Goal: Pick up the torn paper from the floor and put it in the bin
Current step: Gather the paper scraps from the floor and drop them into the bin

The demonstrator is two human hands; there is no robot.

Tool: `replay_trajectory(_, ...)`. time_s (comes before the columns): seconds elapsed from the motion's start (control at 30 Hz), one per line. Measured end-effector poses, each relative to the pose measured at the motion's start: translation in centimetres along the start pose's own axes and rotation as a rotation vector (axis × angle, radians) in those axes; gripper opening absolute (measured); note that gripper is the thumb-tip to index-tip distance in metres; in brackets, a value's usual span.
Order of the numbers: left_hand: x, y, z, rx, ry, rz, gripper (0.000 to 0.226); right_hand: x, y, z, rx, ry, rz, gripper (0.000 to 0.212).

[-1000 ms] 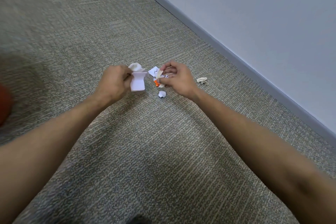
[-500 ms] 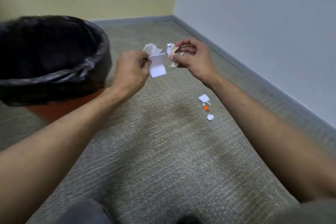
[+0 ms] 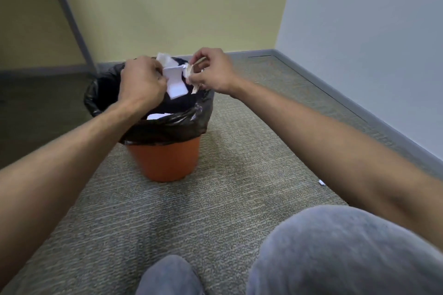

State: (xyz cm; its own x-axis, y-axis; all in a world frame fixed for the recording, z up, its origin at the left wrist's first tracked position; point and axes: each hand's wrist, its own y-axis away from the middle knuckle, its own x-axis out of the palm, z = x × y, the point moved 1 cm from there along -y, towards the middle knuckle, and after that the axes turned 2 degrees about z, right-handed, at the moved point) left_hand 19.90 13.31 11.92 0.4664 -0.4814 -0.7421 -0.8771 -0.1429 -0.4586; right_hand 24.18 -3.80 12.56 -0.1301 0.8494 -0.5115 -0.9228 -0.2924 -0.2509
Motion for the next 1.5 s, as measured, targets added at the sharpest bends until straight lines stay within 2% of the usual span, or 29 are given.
replay_trajectory(0.1, -0.1, 0.5, 1.0, -0.068, 0.007, 0.026, 0.022, 1.1, -0.5, 0.6, 0.022, 0.093, 0.119, 0.034)
replay_trajectory(0.2, 0.3, 1.7, 0.1, -0.092, -0.017, -0.047, 0.03, 0.6, 0.1, 0.7, 0.013, 0.131, 0.091, 0.024)
replay_trajectory(0.3, 1.2, 3.0, -1.7, 0.074, -0.027, -0.152, 0.03, -1.3, 1.4, -0.2, -0.032, 0.123, 0.02, 0.022)
replay_trajectory(0.43, 3.9, 4.8, -4.4, 0.34, -0.075, -0.143, 0.029, -4.8, 4.4, -3.1, -0.008, 0.095, -0.012, 0.02)
replay_trajectory(0.57, 8.2, 7.1, -7.7, 0.479, -0.083, -0.041, 0.03, -9.3, 8.4, -8.2, 0.092, 0.188, -0.025, 0.022)
replay_trajectory(0.77, 16.2, 10.4, -11.4, 0.472, 0.03, 0.193, 0.03, -15.7, 15.5, -16.5, 0.284, 0.401, 0.008, 0.025)
replay_trajectory(0.97, 24.6, 13.7, -15.0, 0.503, 0.035, 0.445, 0.034, -20.2, 21.7, -23.2, 0.465, 0.5, 0.0, 0.022)
replay_trajectory(1.2, 32.9, 16.7, -18.0, 0.477, 0.032, 0.677, 0.043, -24.8, 27.1, -31.5, 0.647, 0.63, -0.018, 0.03)
replay_trajectory(1.33, 36.8, 17.6, -18.9, 0.446, 0.015, 0.761, 0.053, -26.6, 29.3, -35.1, 0.773, 0.716, -0.064, 0.044)
replay_trajectory(1.5, 40.5, 17.7, -19.9, 0.543, -0.023, 0.783, 0.064, -27.8, 29.8, -38.1, 0.808, 0.867, -0.085, 0.048)
